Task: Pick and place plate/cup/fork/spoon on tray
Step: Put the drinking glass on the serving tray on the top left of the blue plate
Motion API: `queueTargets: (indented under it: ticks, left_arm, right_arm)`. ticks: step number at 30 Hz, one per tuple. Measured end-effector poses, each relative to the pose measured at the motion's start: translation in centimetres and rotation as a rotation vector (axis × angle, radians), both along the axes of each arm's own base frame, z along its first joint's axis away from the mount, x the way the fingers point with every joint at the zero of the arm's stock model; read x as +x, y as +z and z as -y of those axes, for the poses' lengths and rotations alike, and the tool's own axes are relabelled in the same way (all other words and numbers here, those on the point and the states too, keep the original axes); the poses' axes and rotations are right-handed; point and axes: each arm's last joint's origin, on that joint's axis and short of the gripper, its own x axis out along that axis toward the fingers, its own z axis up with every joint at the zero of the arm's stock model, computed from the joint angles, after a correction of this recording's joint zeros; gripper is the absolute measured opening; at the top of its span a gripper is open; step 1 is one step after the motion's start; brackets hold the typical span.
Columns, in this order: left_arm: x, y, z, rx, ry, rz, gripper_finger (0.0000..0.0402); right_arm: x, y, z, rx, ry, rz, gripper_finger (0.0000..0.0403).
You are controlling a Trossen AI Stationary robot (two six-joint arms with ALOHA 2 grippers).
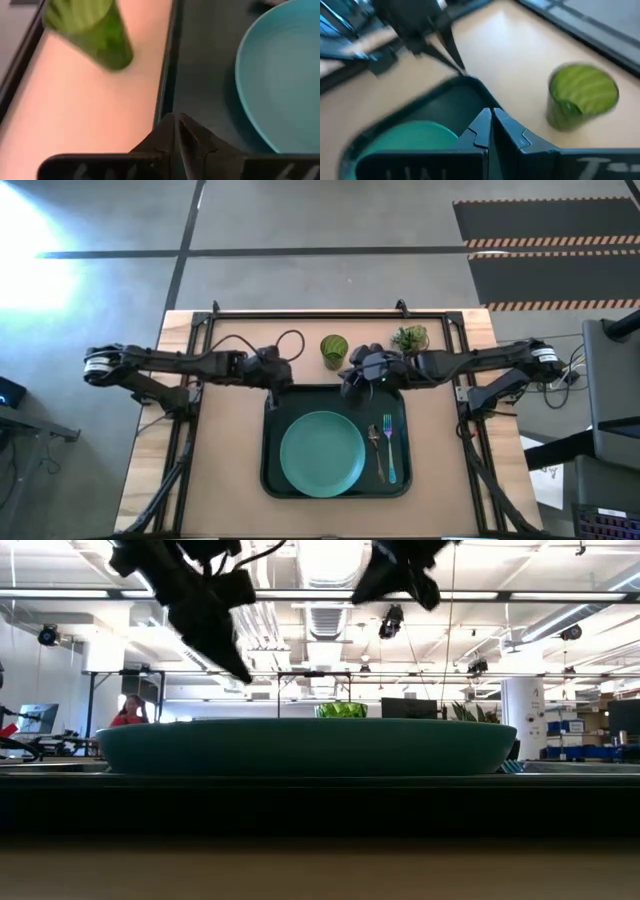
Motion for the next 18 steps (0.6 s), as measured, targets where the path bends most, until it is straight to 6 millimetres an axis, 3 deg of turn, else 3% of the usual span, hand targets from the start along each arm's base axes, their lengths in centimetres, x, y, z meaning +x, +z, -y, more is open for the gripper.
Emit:
queueTargets:
  ticks: [9,12,18]
  left_arm:
    - [1.5,4.1,-1.2,0.140,-0.099,0.085,0.0103]
    - [2.0,4.3,-2.5,0.166,-0.076,0.075,0.0131]
    - [4.0,2.4,-4.7,0.165,-0.081,-0.018,0.0143]
  right_arm:
    - [-0.4,8.7,-0.4,-0.159,0.111,0.206,0.0009]
    - [-1.0,11.5,-0.6,-0.226,0.178,0.269,0.0009]
    - [-2.4,15.4,-0.8,-0.309,0.283,0.343,0.0009]
